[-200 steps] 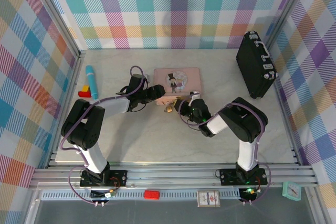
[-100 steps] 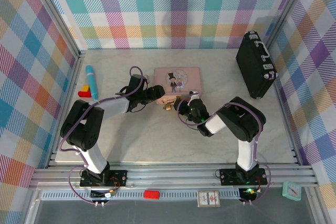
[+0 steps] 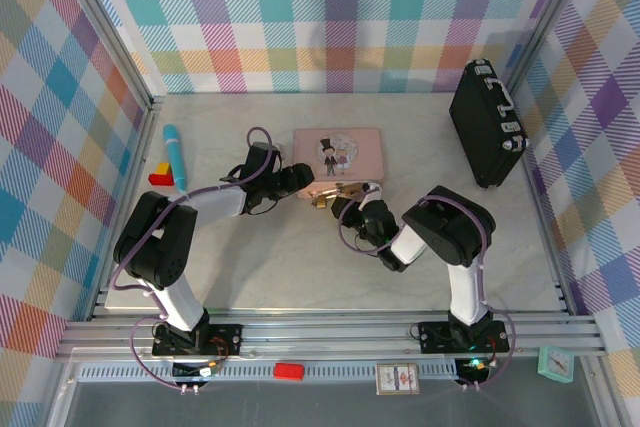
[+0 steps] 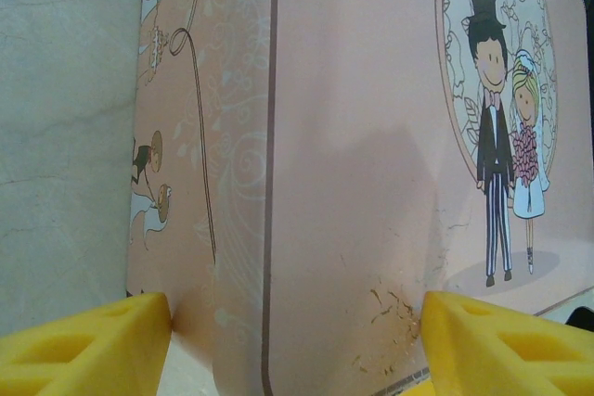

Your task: Unlock the padlock with the key

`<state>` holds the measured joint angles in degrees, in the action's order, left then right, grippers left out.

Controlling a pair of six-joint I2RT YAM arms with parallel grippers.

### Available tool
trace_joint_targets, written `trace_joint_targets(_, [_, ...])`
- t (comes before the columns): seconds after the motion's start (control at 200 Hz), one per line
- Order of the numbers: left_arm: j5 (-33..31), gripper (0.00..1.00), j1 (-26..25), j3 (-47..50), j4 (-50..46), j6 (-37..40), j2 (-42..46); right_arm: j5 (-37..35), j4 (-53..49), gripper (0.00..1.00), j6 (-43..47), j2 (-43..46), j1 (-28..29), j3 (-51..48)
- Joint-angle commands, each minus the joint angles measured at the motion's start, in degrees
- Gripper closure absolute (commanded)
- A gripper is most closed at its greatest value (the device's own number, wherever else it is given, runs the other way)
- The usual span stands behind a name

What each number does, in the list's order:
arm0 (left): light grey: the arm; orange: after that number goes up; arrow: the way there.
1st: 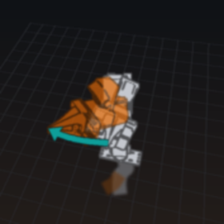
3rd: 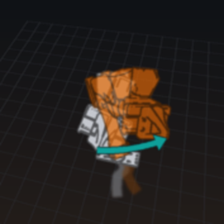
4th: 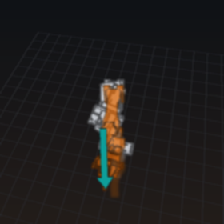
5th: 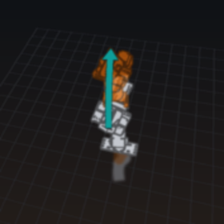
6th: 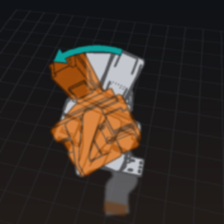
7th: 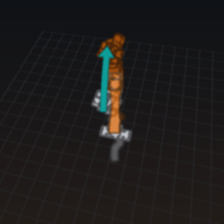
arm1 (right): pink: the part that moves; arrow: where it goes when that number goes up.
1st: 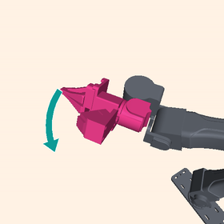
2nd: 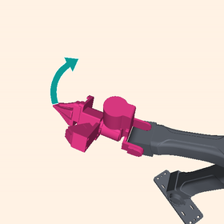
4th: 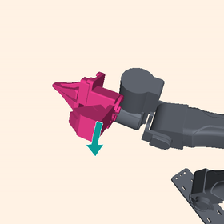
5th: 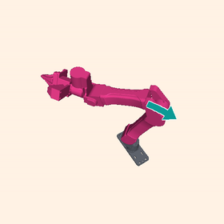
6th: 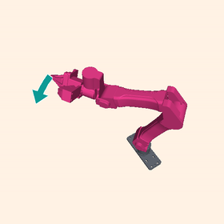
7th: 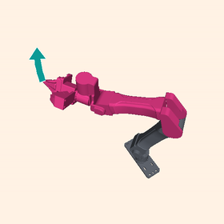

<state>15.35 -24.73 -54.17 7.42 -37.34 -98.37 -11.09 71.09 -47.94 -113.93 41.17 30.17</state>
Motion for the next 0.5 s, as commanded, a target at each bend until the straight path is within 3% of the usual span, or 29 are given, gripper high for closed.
trace_joint_targets(0.0, [-0.39,0.30,-0.84,0.14,-3.55,-0.03,1.82,0.30,-1.73,0.66,0.24,-1.91,0.32,1.51])
trace_joint_targets(0.215, [-0.24,0.30,-0.83,0.59,-3.19,-0.39,2.91,-2.01,-8.94,0.71,-2.11,-1.62,0.18,4.69])
trace_joint_targets(0.495, [-0.54,0.30,-1.17,1.26,-2.88,-1.01,2.67,-0.79,-0.52,0.75,-2.23,-3.75,-1.35,4.74])
